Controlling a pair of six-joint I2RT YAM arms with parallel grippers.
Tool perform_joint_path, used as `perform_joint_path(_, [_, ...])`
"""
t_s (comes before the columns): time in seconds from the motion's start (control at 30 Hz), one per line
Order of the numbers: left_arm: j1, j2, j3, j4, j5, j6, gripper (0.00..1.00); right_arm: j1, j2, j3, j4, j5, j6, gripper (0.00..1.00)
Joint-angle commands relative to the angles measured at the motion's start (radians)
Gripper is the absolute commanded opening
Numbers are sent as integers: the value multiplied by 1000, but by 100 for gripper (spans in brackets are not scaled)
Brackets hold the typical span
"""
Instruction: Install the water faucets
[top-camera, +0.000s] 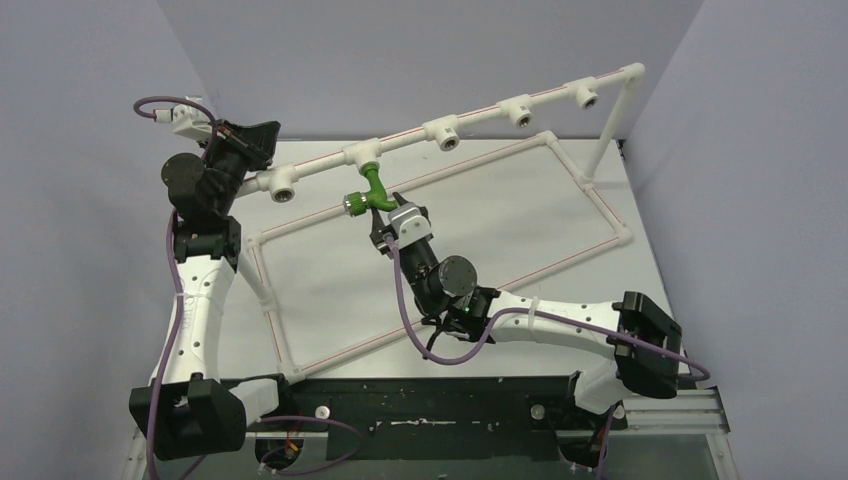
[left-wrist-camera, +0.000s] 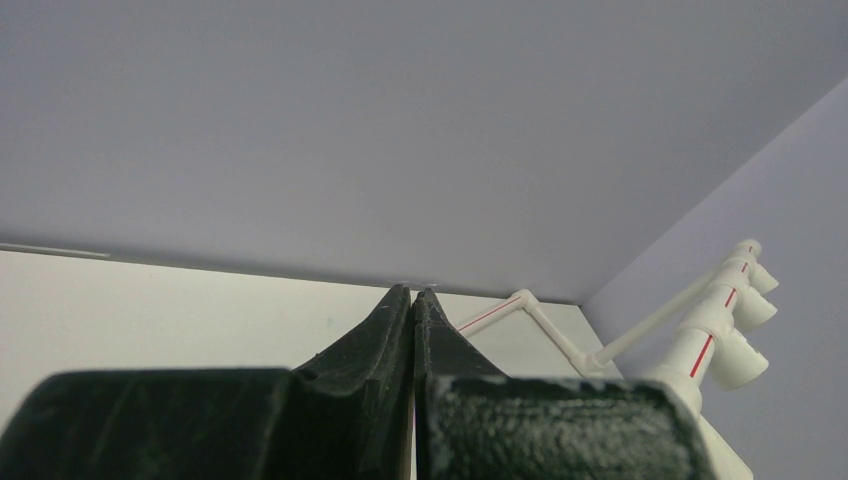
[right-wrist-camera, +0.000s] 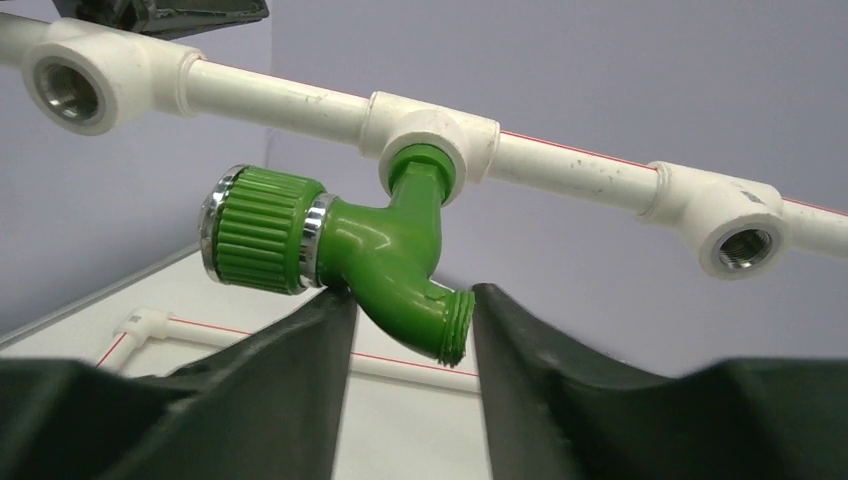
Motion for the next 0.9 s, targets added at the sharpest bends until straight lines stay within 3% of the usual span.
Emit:
perform_joint_path(0.0, [23,125,-150,-348,23,-3,0,15,-137,40,16,-93,-101,57])
perform_joint_path(0.17, [22,125,-150,-349,21,-4,0,14,-204,58,-172,-199,-184,82])
perform_joint_path(0.3, [23,125,-150,-348,21,-3,0,15,-251,81,-317,-303,-281,89])
perform_joint_path(0.57, [22,125,-150,-349,21,-3,0,15,-274,192,-659,-453,-510,90])
perform_joint_path(0.87, [23,128,-149,-350,20,-4,0,15,-215,272,-819,-390,-789,84])
